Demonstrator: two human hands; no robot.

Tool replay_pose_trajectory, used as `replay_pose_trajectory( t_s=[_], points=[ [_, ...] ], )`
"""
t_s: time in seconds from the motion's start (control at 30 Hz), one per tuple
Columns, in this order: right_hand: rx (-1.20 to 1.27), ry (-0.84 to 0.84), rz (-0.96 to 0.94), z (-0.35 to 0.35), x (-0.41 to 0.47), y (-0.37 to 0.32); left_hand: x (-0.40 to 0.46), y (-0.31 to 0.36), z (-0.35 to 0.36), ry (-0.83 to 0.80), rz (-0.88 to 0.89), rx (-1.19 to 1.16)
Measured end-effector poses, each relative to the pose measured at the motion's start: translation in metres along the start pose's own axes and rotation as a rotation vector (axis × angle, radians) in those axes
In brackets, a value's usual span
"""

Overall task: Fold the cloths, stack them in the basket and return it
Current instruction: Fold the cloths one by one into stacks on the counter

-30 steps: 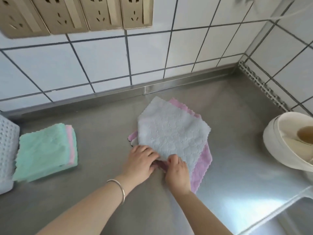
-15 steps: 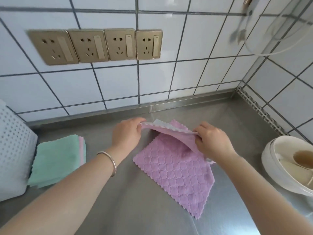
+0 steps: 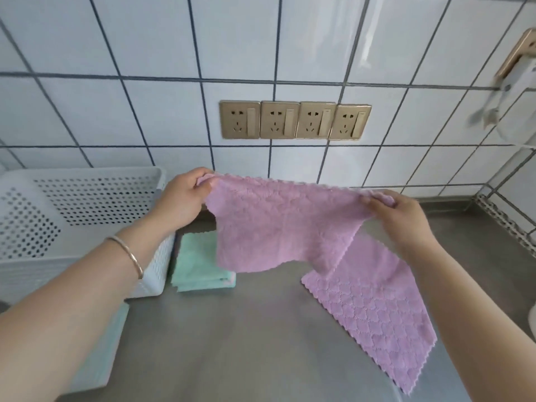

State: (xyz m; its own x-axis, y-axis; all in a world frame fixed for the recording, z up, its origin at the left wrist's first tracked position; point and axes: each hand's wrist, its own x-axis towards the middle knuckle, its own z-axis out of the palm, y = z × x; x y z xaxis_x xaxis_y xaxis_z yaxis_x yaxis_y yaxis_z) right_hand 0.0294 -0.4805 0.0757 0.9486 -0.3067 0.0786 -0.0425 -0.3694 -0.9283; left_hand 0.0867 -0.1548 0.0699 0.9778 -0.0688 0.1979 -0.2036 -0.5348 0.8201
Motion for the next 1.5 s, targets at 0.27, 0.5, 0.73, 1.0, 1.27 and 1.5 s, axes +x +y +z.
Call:
replay_pose_trajectory(
  t_s=[0.27, 0.5, 0.73, 1.0, 1.27, 1.5],
  points=[
    [0.004, -0.457, 0.120, 0.042, -0.094, 0.048, -0.149, -0.079, -0.069, -0.334, -0.208, 0.005],
    [-0.064, -0.707, 0.551, 0.069, -0.182, 0.148, -0.256, -0.160, -0.039, -0.651, -0.491, -0.016],
    [-0.342, -0.904, 0.682, 0.069, -0.202, 0.171, -0.301, -0.193, -0.010, -0.881, -0.673, -0.021],
    [-0.338, -0.597, 0.600, 0.103, -0.160, 0.181, -0.241, -0.207, 0.006, -0.553, -0.663, 0.024],
    [-0.556, -0.460, 0.438, 0.127, -0.139, 0.188, -0.202, -0.216, 0.030, -0.453, -0.576, 0.347],
    [-0.591, -0.365, 0.447, 0.135, -0.137, 0.195, -0.192, -0.229, 0.036, -0.496, -0.627, 0.431]
  ],
)
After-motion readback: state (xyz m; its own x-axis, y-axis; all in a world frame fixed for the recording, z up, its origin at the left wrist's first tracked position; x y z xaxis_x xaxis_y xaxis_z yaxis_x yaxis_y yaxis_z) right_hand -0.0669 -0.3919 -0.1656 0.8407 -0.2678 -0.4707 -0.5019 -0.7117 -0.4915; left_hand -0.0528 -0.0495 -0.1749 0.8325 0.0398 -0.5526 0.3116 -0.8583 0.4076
